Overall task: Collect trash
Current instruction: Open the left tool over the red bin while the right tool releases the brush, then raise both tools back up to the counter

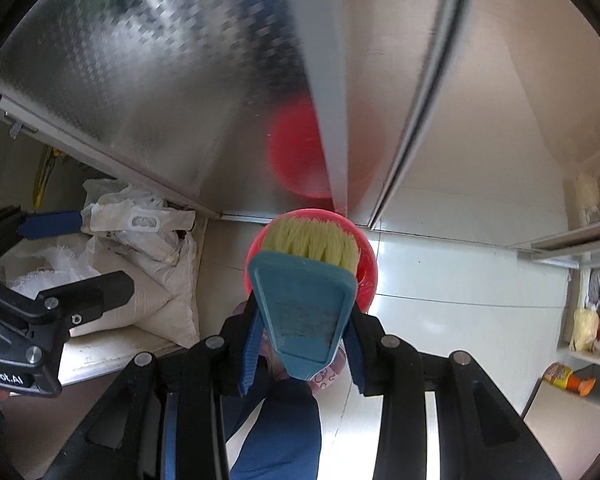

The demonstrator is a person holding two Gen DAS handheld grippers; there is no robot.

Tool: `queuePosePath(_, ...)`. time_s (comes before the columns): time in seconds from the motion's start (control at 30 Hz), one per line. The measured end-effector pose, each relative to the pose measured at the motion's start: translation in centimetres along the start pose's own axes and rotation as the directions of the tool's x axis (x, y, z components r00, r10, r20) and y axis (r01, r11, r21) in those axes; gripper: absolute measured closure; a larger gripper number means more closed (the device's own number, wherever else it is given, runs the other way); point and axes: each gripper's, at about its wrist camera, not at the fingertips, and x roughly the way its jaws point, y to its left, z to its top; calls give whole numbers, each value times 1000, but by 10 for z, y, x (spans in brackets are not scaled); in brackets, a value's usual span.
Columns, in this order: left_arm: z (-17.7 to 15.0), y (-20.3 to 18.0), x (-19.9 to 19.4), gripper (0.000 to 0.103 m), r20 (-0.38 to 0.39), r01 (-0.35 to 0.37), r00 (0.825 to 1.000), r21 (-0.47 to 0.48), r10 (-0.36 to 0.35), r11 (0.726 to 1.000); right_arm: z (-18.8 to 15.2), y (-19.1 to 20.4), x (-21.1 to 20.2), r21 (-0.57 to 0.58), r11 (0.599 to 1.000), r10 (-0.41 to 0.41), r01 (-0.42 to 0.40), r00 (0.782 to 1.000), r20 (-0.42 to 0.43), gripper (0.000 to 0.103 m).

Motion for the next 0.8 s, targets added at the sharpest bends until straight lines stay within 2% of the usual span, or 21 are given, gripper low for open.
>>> queuePosePath(0.03,-1,2,0,8,0,-7,1000,-2,7,1000,0,1,0,-6,1000,-8,8,1000,3,68)
queuePosePath(0.1,-2,2,-1,8,1,-7,1000,-5,7,1000,-1,3,2,-17,1000,-20,20,1000,-1,61)
queuePosePath(0.17,-3,3,-3,3,4,4,1000,-3,-4,1000,-2,2,2,-16,1000,-9,9,1000,-2,38)
queuePosePath(0.2,-3,3,-5,0,9,1,1000,3,-1,1000,-3,1,0,-15,1000,2,-2,1000,-1,35)
queuePosePath(0.33,-6,-4,-20,0,20,-1,1000,33,0,999,-7,1,-10,-26,1000,-6,6,1000,4,25)
queuePosePath(0.4,-7,-8,-35,0,26,5,1000,41,-6,999,-11,-3,-25,-8,1000,-1,1,1000,10,22)
queuePosePath(0.53,-6,-24,-87,0,71,16,997,74,-22,997,-20,-8,-79,36,999,-13,11,998,60,0)
queuePosePath(0.67,-2,-42,-155,0,146,25,988,129,-44,991,-23,-10,-151,54,998,-41,35,991,127,0)
queuePosePath(0.8,3,-57,-227,0,237,29,969,171,-70,985,-19,-11,-225,98,994,-69,53,982,175,0)
